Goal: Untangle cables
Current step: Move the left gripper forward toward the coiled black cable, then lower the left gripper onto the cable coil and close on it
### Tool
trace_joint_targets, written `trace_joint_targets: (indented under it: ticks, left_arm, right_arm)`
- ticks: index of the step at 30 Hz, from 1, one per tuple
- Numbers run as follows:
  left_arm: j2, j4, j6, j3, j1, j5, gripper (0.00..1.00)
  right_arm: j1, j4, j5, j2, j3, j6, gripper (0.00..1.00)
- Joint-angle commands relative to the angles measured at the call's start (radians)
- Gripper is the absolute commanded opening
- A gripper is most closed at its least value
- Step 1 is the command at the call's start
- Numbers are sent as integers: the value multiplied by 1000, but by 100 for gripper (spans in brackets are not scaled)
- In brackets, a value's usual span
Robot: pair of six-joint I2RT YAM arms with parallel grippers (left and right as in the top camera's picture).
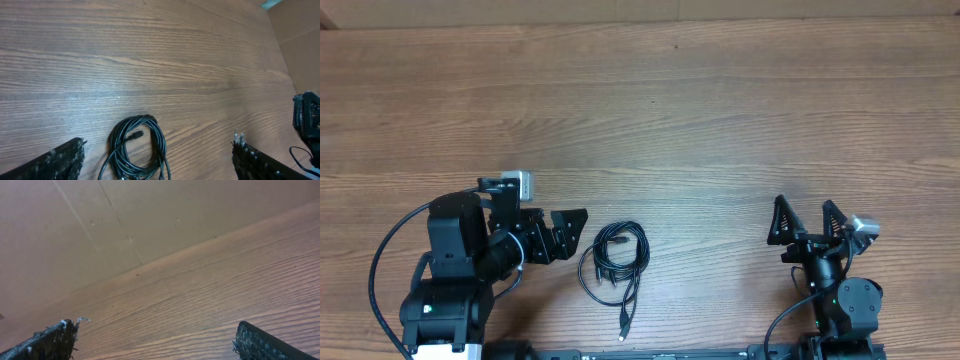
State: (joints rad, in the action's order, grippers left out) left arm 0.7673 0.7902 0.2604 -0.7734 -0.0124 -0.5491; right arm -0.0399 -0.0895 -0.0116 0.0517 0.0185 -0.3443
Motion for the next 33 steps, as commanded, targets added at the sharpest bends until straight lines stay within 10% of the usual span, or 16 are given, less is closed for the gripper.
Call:
trace_joint_targets:
  ticks: [1,20,25,28,33]
  left_arm:
    - [25,-2,18,-28,12,-11,94]
    - [444,-211,-126,-28,454,414,93]
    - [470,-130,-124,-28,512,506,79]
    - [469,6,16,-28,509,603,66]
    - [471,68,113,-27,510,550,73]
  right_arm:
    - [-5,6,-2,2,-11,-8,100]
    - [-5,6,-2,2,-11,-8,100]
    - [-5,6,-2,2,-11,-8,100]
    - [-5,6,-2,2,-11,-8,100]
    - [-5,6,-2,2,-11,-8,100]
